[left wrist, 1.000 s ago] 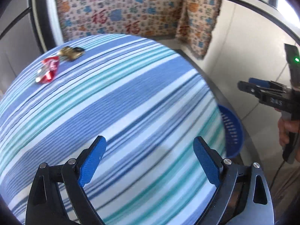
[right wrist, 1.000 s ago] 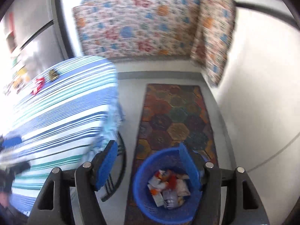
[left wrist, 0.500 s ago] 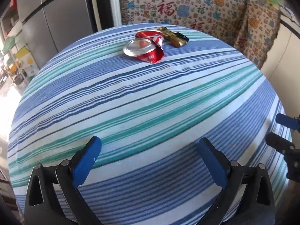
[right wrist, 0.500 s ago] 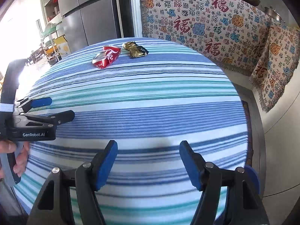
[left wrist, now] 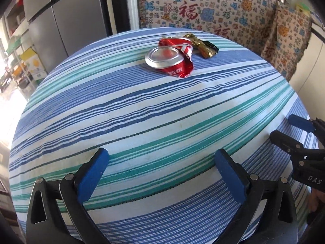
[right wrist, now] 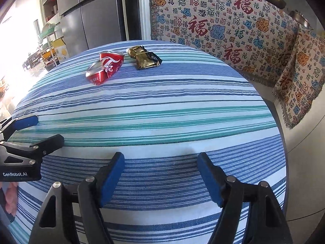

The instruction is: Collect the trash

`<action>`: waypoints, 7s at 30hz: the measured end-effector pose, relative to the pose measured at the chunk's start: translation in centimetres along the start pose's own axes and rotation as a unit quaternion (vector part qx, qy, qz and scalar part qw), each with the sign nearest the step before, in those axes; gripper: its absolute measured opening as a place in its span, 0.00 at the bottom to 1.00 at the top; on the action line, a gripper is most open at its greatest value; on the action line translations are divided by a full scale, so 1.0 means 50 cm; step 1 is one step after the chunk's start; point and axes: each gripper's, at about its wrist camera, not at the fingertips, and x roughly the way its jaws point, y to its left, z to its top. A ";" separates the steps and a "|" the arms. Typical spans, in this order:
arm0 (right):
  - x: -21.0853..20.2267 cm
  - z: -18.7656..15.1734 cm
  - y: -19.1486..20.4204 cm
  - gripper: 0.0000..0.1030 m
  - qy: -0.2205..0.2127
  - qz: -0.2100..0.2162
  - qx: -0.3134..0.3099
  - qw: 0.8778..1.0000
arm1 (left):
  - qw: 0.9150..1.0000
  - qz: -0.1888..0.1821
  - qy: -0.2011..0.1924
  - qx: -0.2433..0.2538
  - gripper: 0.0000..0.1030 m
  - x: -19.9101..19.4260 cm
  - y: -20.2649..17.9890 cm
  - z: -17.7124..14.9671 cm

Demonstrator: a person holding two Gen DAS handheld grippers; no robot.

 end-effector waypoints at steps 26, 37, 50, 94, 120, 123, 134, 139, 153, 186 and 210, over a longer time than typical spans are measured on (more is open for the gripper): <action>0.041 0.045 0.032 0.75 0.001 0.014 -0.007 1.000 | 0.997 -0.037 -0.050 0.036 0.99 -0.013 0.038 0.093; 0.040 0.040 0.030 0.76 0.001 0.007 -0.006 1.000 | 0.999 0.007 -0.006 0.049 0.77 0.168 -0.068 0.256; 0.043 0.037 0.036 0.76 0.000 0.007 -0.005 1.000 | 0.993 -0.077 -0.017 0.092 0.70 -0.037 0.058 0.055; 0.006 0.053 0.082 0.45 0.035 -0.001 -0.005 0.999 | 0.998 -0.042 0.002 0.056 1.00 0.020 0.068 0.026; 0.018 0.133 0.127 0.41 0.133 0.055 -0.121 0.982 | 0.989 -0.096 -0.029 0.109 0.80 -0.019 0.038 0.034; -0.005 0.129 0.112 0.42 0.118 0.059 -0.104 0.986 | 0.987 -0.111 -0.057 0.106 0.79 -0.044 0.043 0.038; -0.133 0.049 -0.049 0.42 0.075 0.081 0.025 0.994 | 0.983 -0.159 -0.055 0.079 0.79 -0.100 0.024 0.029; -0.221 -0.031 -0.196 0.42 0.057 0.040 0.090 0.994 | 0.972 -0.199 -0.063 0.106 0.79 -0.160 -0.086 0.031; -0.257 -0.268 -0.565 0.42 0.080 -0.063 0.235 0.967 | 0.917 -0.345 -0.010 0.200 0.79 -0.226 -0.616 -0.018; -0.277 -0.438 -0.704 0.87 0.052 -0.109 0.382 0.916 | 0.934 -0.301 0.009 0.195 1.00 -0.148 -0.757 -0.049; -0.662 -0.466 -0.292 1.00 -0.025 -0.204 0.299 0.932 | 0.953 -0.187 -0.024 0.236 1.00 -0.427 -0.622 -0.127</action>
